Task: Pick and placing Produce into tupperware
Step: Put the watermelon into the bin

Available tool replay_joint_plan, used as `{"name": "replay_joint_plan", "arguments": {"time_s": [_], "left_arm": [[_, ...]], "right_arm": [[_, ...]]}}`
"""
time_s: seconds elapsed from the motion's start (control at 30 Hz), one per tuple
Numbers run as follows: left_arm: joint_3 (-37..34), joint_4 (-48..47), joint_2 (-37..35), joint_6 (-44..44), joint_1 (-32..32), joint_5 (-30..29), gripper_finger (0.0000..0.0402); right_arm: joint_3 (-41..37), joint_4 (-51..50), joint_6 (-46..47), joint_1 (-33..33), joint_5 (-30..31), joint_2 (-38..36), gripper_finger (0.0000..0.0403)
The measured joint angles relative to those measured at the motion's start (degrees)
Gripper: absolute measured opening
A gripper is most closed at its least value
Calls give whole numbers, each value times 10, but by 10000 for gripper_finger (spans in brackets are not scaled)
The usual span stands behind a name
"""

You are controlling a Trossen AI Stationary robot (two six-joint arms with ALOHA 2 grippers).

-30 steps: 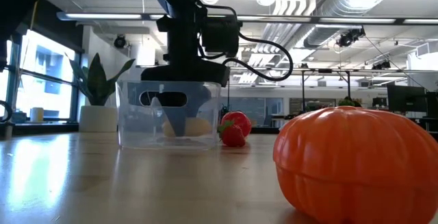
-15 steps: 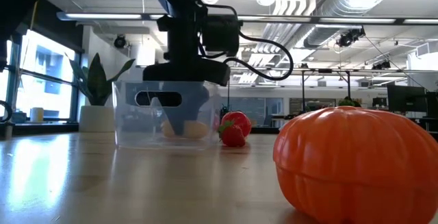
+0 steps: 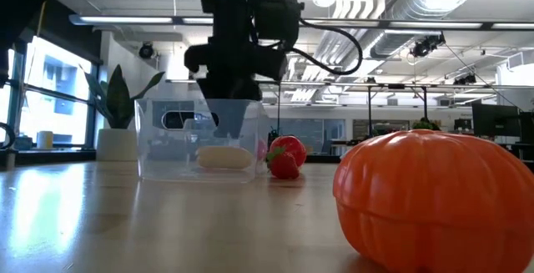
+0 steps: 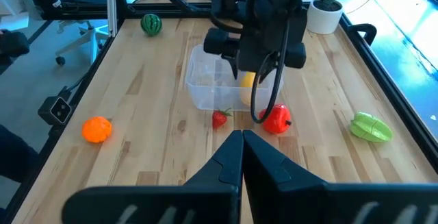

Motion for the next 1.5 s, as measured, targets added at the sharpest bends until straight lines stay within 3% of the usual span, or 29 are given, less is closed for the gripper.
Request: {"name": "replay_joint_plan", "arguments": {"time_s": [0.4, 0.57, 0.77, 1.03, 1.23, 1.5], "left_arm": [[122, -277, -1, -20, -1, -24, 232], [134, -281, -37, -40, -21, -5, 232], [128, -278, -92, -77, -60, -28, 232], [87, -278, -185, -157, -154, -23, 232], [2, -276, -272, -202, -266, -21, 232], [-145, -276, -404, -454, -393, -41, 232]], "right_arm": [[0, 0, 0, 0, 0, 0, 0], [0, 0, 0, 0, 0, 0, 0], [0, 0, 0, 0, 0, 0, 0], [0, 0, 0, 0, 0, 0, 0], [0, 0, 0, 0, 0, 0, 0], [0, 0, 0, 0, 0, 0, 0]]}}
